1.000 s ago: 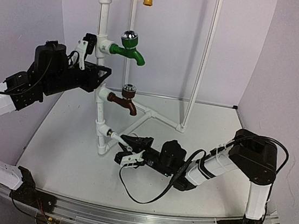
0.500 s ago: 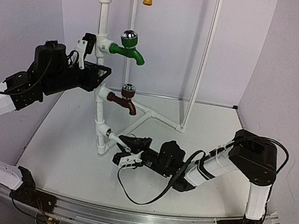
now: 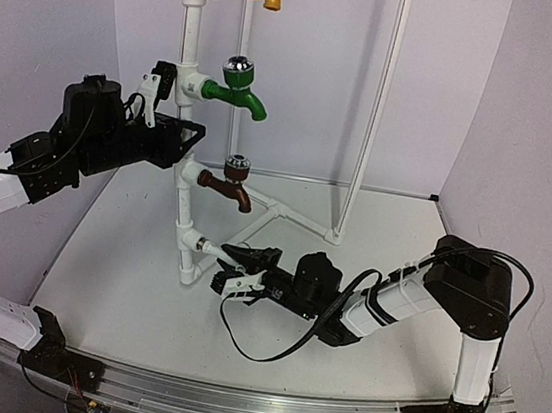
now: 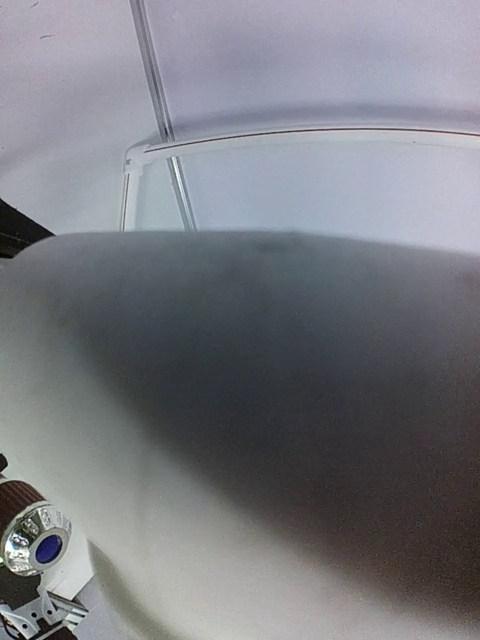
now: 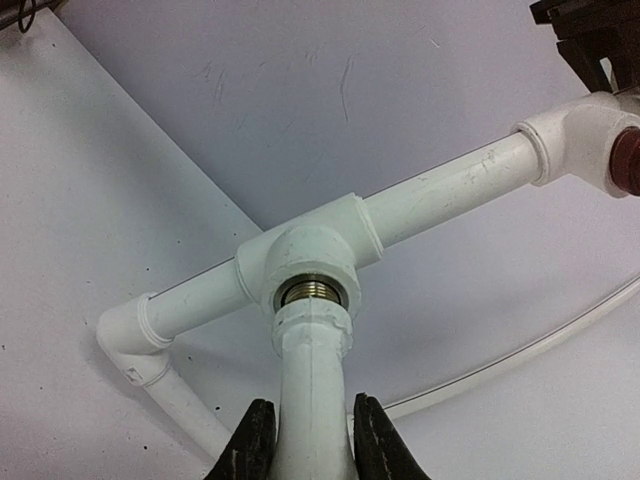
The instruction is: Install the water faucets
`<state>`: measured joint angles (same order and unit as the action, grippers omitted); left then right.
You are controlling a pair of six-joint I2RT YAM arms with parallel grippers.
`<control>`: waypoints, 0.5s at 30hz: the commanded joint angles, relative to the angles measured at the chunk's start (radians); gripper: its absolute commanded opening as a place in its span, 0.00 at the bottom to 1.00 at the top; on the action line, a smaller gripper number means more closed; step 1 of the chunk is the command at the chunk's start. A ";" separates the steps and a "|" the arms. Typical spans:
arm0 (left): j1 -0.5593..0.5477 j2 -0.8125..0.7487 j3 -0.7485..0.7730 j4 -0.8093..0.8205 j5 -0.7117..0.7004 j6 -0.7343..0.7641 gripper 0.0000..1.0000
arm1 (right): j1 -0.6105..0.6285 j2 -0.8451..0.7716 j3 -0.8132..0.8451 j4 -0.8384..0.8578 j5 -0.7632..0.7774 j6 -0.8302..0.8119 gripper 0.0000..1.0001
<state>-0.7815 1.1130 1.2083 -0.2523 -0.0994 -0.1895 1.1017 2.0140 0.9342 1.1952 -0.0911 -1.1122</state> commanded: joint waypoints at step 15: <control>-0.013 -0.035 -0.037 0.014 0.129 -0.380 0.00 | 0.020 0.029 0.078 0.073 -0.009 0.120 0.00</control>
<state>-0.7803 1.0939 1.1774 -0.2343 -0.0989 -0.2059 1.1130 2.0311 0.9428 1.1945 -0.0955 -1.0640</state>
